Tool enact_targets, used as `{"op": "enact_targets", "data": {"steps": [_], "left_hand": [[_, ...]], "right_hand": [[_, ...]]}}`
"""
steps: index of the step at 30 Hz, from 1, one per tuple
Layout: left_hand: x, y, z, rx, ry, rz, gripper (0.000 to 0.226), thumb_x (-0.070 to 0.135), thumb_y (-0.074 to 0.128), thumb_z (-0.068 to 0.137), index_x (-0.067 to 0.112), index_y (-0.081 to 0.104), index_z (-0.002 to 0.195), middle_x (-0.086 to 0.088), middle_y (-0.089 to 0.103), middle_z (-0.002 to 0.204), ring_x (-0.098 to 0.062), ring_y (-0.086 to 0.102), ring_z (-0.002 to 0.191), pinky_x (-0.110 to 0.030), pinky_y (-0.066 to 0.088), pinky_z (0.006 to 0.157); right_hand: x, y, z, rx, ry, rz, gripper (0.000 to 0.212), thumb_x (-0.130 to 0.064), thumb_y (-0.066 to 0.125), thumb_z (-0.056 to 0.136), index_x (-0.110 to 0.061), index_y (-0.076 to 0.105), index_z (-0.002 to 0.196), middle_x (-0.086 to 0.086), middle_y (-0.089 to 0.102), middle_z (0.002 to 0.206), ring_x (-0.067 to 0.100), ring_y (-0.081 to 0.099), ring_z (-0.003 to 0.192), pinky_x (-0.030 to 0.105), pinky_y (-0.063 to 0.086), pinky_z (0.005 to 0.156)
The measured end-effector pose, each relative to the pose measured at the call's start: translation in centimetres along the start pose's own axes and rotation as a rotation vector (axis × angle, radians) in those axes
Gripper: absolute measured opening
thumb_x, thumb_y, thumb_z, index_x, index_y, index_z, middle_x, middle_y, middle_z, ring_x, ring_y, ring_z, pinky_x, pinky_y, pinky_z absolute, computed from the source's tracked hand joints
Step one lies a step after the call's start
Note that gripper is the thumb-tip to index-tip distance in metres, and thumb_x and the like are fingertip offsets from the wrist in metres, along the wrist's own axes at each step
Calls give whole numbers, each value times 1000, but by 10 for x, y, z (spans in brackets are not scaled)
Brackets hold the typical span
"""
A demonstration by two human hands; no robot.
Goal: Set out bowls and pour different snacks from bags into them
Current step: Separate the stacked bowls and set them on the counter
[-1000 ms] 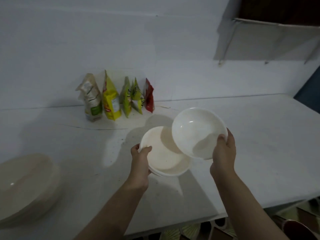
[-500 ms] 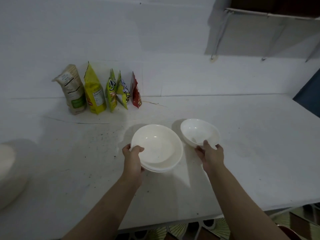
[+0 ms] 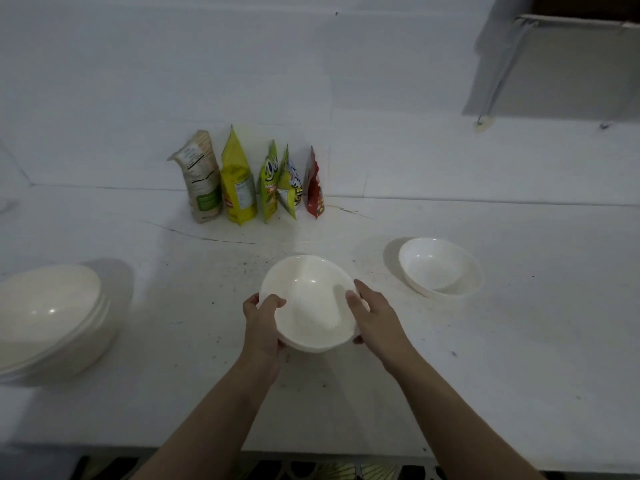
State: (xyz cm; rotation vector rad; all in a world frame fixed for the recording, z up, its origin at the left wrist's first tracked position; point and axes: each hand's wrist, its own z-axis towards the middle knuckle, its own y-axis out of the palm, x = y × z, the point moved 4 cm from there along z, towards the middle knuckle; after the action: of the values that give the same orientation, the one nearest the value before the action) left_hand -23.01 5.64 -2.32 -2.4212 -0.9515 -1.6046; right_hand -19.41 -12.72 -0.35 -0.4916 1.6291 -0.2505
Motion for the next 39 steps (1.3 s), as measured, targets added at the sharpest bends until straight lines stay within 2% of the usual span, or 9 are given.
{"op": "enact_targets", "data": {"steps": [3,7,11,15,22,26,31,35,39], "left_hand": [[9,-14,6,23,-9,-42,58,36,61,80,24,42,133,-9,54,124,-30,56,104,-53,54,86],[19,-31,14,73,-10,-84,44,40,58,91,25,41,129,-5,56,114,-26,57,99,-47,55,81],[30,-45,23,122,13,-74,33,38,51,98,27,36,125,1,53,105,-21,55,93,-42,53,79],[35,-68,36,215,-5,-55,36,39,48,99,25,36,130,-7,50,118,-32,52,107,-54,48,97],[42,-94,43,270,2,-71,47,40,49,98,21,35,138,-9,49,123,-32,50,112,-55,44,102],[42,-99,45,254,-3,-58,47,41,49,98,21,35,138,-9,51,126,-32,51,113,-50,46,98],[43,-97,46,203,14,-56,41,41,49,98,24,38,133,-9,52,126,-32,52,112,-49,48,95],[40,-88,36,132,48,-68,36,39,47,99,25,40,132,-4,54,119,-25,56,102,-38,51,76],[30,-83,29,114,80,-54,38,39,45,99,25,42,134,-6,54,125,-27,55,108,-39,51,80]], "right_hand": [[-13,12,21,34,-103,-215,48,-18,48,97,-24,47,145,4,50,131,19,49,117,23,37,94],[-38,23,34,76,-143,-115,39,-9,53,88,-18,58,126,7,59,116,20,58,96,35,57,71],[-54,30,38,58,-169,39,43,-3,45,92,-19,52,131,4,57,112,25,63,89,25,56,45],[-44,37,46,103,11,294,36,-5,45,94,-16,48,128,11,54,121,18,62,86,29,59,52],[-14,45,64,219,301,643,55,3,44,94,-19,29,142,20,37,142,29,68,78,43,62,72],[-5,56,63,275,321,668,59,2,49,93,-25,29,141,21,37,145,35,67,89,40,63,64],[-1,62,58,292,320,758,58,-16,54,99,-32,26,147,19,47,142,36,73,89,37,62,64],[-2,71,36,238,334,876,51,-21,48,103,-29,30,151,12,60,126,23,76,81,37,61,71],[-5,76,6,345,294,714,19,-26,45,105,-20,57,118,9,66,109,23,66,74,32,56,56]]}}
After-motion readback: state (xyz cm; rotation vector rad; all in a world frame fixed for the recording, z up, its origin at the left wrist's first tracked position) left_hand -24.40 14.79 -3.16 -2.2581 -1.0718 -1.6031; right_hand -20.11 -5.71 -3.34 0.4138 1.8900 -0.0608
